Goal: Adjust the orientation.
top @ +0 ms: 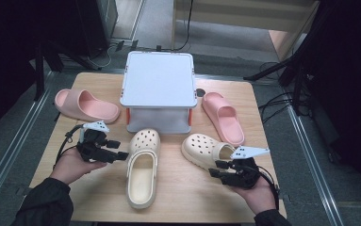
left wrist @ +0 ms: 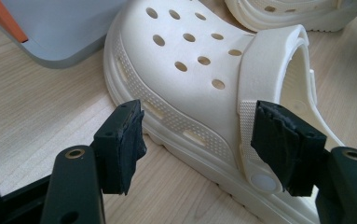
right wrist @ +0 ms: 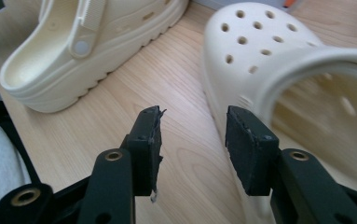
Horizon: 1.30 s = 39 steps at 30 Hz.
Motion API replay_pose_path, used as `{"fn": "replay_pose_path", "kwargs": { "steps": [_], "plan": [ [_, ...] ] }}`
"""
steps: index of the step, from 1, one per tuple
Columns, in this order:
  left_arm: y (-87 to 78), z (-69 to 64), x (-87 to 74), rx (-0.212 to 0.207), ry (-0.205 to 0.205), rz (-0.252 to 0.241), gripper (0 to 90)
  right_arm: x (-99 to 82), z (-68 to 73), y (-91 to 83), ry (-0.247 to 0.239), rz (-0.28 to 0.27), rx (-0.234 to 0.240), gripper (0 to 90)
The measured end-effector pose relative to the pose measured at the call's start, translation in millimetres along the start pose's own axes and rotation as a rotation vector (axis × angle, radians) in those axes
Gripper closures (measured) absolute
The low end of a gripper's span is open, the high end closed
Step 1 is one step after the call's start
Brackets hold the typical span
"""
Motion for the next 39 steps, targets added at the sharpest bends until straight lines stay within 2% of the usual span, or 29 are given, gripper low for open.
{"fn": "replay_pose_path", "kwargs": {
  "steps": [5,7,12,28,29,30,31,35,39],
  "plan": [
    [0.8,2.0,-0.8,-0.002,-0.011,0.004,33.3,-3.5,-9.2,-7.0,0.014,-0.007,-0.023,55.5],
    [0.5,2.1,-0.9,-0.002,-0.013,0.004,33.4,-5.5,-17.6,-9.7,0.026,-0.009,-0.042,54.5],
    [0.9,1.8,-0.3,-0.002,-0.007,0.002,33.3,-5.7,-25.6,-8.9,0.041,-0.012,-0.056,53.4],
    [0.2,1.7,-1.5,0.002,-0.008,-0.001,33.3,-1.3,-31.9,9.9,0.026,0.016,-0.056,54.2],
    [0.0,1.9,-1.4,0.005,-0.007,-0.002,33.3,-0.6,-33.9,14.4,0.027,0.03,-0.06,58.2],
    [-0.3,1.7,-1.3,0.003,-0.008,-0.003,33.3,-0.6,-33.9,14.4,0.027,0.03,-0.06,58.2],
    [-0.5,1.5,-1.6,0.005,-0.006,-0.002,33.3,-0.2,-34.6,17.7,0.025,0.04,-0.063,65.9],
    [-0.7,1.2,-1.7,0.004,-0.005,-0.003,33.3,1.2,-32.2,20.7,0.023,0.054,-0.051,70.8],
    [-0.7,0.9,-1.9,0.004,-0.004,-0.002,33.3,4.3,-29.1,27.5,-0.003,0.075,-0.052,77.2]
  ]
}}
Point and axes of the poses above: each handheld gripper's, and its own axes: y roughly forward along the jaws, x roughly out of its top, z roughly to its left, the point moved 8 cm from there along y, roughly forward along the jaws, and after that the axes turned 14 degrees about y, right-handed, at the moved point
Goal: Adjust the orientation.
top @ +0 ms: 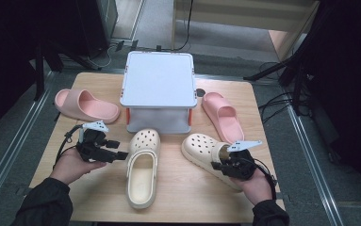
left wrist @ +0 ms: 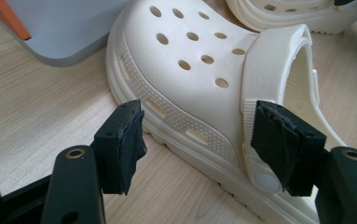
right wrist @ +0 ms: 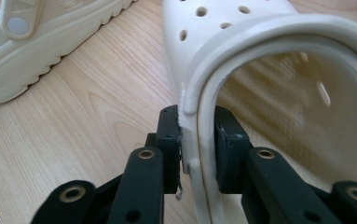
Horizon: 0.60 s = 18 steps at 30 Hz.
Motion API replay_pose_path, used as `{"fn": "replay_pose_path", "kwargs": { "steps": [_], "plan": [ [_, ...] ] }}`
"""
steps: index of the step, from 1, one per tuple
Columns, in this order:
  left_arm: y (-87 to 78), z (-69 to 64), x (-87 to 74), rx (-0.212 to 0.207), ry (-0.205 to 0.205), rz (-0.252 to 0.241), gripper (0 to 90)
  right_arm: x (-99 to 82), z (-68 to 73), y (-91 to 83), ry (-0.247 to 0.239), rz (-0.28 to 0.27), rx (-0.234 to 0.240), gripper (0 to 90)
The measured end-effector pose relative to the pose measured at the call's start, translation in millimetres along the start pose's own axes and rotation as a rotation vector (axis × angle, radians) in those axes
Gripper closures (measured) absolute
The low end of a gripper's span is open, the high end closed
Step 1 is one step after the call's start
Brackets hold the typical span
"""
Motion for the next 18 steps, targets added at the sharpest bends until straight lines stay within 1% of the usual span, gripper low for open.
{"fn": "replay_pose_path", "kwargs": {
  "steps": [3,4,6,7,8,9,10,12,13,14,15,16,18],
  "plan": [
    [-0.6,0.1,0.0,-0.001,-0.001,-0.004,33.3,4.8,4.9,0.9,0.0,0.005,-0.022,78.2],
    [-0.6,0.1,0.0,-0.001,-0.001,-0.004,33.4,4.8,4.9,0.9,0.0,0.005,-0.022,78.2],
    [-0.8,0.3,0.0,0.001,0.0,-0.005,33.3,12.9,11.4,-2.2,0.043,-0.018,-0.028,78.5],
    [-0.7,0.2,0.2,0.001,-0.003,-0.008,33.3,12.9,11.4,-2.2,0.043,-0.018,-0.028,78.5],
    [-0.7,0.2,0.2,0.001,-0.003,-0.008,33.4,18.6,16.3,-4.4,0.06,-0.036,-0.027,78.5],
    [-0.7,0.2,0.2,0.001,-0.002,-0.008,33.4,18.6,16.3,-4.4,0.06,-0.036,-0.027,78.5],
    [-0.6,-0.1,0.4,0.0,-0.003,-0.01,33.4,21.0,19.3,-5.1,0.071,-0.044,-0.027,78.5],
    [-0.7,-0.2,0.6,0.0,-0.001,-0.012,33.4,24.6,25.9,-5.5,0.071,-0.057,-0.024,78.6],
    [-0.7,-0.3,0.8,0.0,-0.002,-0.013,33.3,27.1,33.0,-4.6,0.068,-0.061,-0.025,78.6],
    [-0.6,-0.4,0.8,0.0,-0.002,-0.013,33.3,27.1,33.0,-4.6,0.068,-0.061,-0.025,78.6],
    [-0.6,-0.4,0.8,0.0,-0.002,-0.012,33.4,28.6,36.0,-4.0,0.065,-0.068,-0.024,78.6],
    [-0.7,-0.4,0.9,0.0,-0.002,-0.013,33.4,31.5,41.7,-2.8,0.073,-0.074,-0.021,78.6],
    [-0.8,-0.5,1.0,0.0,-0.002,-0.014,33.4,32.5,43.8,-2.0,0.078,-0.075,-0.016,78.6]
  ]
}}
Point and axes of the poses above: each handheld gripper's, and its own axes: y roughly forward along the jaws, x roughly out of its top, z roughly to its left, the point moved 8 cm from there along y, roughly forward along the jaws, and after that the axes turned 14 degrees about y, right-handed, at the moved point
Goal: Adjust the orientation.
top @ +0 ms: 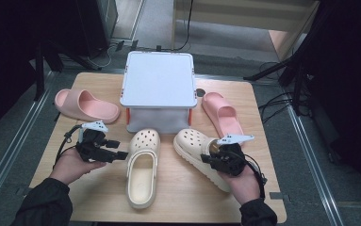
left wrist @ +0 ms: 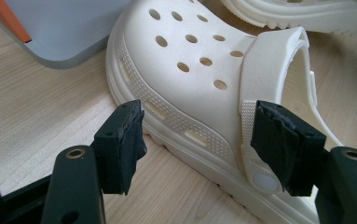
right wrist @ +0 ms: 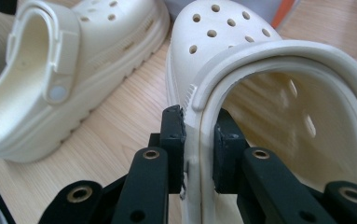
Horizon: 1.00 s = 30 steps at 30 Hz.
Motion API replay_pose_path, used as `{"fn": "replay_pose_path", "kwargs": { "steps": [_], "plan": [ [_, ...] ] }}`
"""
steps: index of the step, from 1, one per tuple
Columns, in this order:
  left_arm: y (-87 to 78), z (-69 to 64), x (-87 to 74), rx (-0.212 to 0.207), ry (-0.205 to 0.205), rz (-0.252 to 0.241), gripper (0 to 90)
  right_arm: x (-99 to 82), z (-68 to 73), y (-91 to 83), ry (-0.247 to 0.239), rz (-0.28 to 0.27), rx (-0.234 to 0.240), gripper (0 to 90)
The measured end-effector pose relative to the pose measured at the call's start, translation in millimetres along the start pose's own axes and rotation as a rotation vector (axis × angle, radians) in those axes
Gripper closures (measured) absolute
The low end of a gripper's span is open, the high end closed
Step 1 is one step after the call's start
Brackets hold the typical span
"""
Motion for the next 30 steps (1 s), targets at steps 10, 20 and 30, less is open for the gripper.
{"fn": "replay_pose_path", "kwargs": {
  "steps": [10,20,30],
  "plan": [
    [0.5,-0.4,-0.3,-0.002,0.005,0.007,33.6,-3.0,22.6,27.3,0.022,0.043,-0.04,78.4],
    [1.4,-1.7,-0.5,-0.008,0.015,0.01,33.6,-9.4,41.8,49.7,0.038,0.052,-0.044,77.9],
    [2.2,-4.9,-1.8,-0.005,0.028,0.016,33.8,-11.2,55.4,64.1,0.052,0.048,-0.021,73.9]
  ]
}}
Point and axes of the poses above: each handheld gripper's, and its own axes: y roughly forward along the jaws, x roughly out of its top, z roughly to its left, the point moved 8 cm from there along y, roughly forward along the jaws, and after that the axes turned 14 degrees about y, right-handed, at the moved point
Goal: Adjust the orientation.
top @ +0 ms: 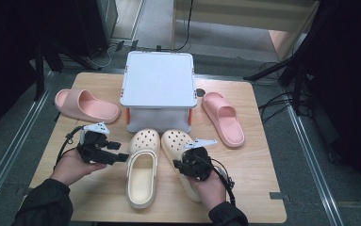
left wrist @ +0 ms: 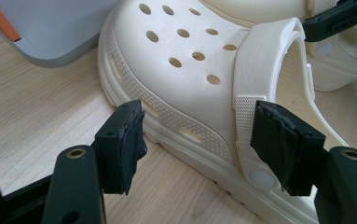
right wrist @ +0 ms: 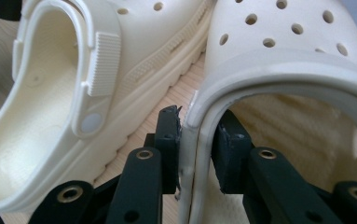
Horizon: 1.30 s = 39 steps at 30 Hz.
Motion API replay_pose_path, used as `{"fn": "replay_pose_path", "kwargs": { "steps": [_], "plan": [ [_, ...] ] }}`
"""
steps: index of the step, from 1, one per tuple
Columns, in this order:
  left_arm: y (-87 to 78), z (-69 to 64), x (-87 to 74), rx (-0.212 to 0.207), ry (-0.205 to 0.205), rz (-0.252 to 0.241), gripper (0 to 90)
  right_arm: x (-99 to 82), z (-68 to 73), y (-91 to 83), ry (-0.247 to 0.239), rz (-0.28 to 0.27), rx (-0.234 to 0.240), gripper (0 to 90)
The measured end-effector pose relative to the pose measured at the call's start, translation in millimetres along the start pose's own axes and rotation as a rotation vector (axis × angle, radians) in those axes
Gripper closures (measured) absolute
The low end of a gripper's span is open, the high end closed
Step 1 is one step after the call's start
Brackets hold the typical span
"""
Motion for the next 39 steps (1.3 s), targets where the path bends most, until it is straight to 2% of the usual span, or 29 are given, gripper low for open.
{"fn": "replay_pose_path", "kwargs": {
  "steps": [6,16,17,20,24,27,29,33,39],
  "plan": [
    [-0.7,-2.4,-2.1,0.002,0.0,0.002,33.9,2.4,6.4,4.4,0.018,0.0,0.034,71.3],
    [-4.3,-5.8,-5.1,0.015,0.004,-0.006,35.5,4.1,10.5,8.1,-0.008,0.008,0.065,66.6],
    [-5.2,-5.3,-5.3,0.017,0.006,-0.011,35.8,4.2,10.0,6.8,-0.003,0.006,0.068,65.4],
    [-6.9,-4.8,-5.8,0.019,-0.004,-0.017,37.9,7.2,10.0,-5.6,0.004,-0.019,0.116,61.4],
    [-8.1,-5.4,-5.3,0.017,0.001,-0.022,42.0,7.0,7.2,-25.6,0.006,-0.038,0.147,68.3],
    [-9.5,-8.2,-3.8,0.023,0.048,-0.041,50.4,6.6,0.6,-41.6,-0.007,-0.06,0.156,76.3],
    [-9.1,-9.8,-3.2,0.019,0.057,-0.043,56.3,7.4,-7.6,-49.1,-0.014,-0.072,0.14,82.0],
    [-7.5,-9.0,-3.6,0.013,0.045,-0.033,70.1,9.8,-29.0,-57.0,0.0,-0.079,0.105,87.0],
    [1.4,-1.1,-8.5,0.004,0.006,-0.005,74.6,12.1,-55.4,-57.8,-0.007,-0.103,0.047,85.5]
  ]
}}
Point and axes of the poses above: each handheld gripper's, and its own axes: y roughly forward along the jaws, x roughly out of its top, z roughly to its left, the point moved 8 cm from there along y, roughly forward along the jaws, and after that the axes turned 14 degrees about y, right-handed, at the moved point
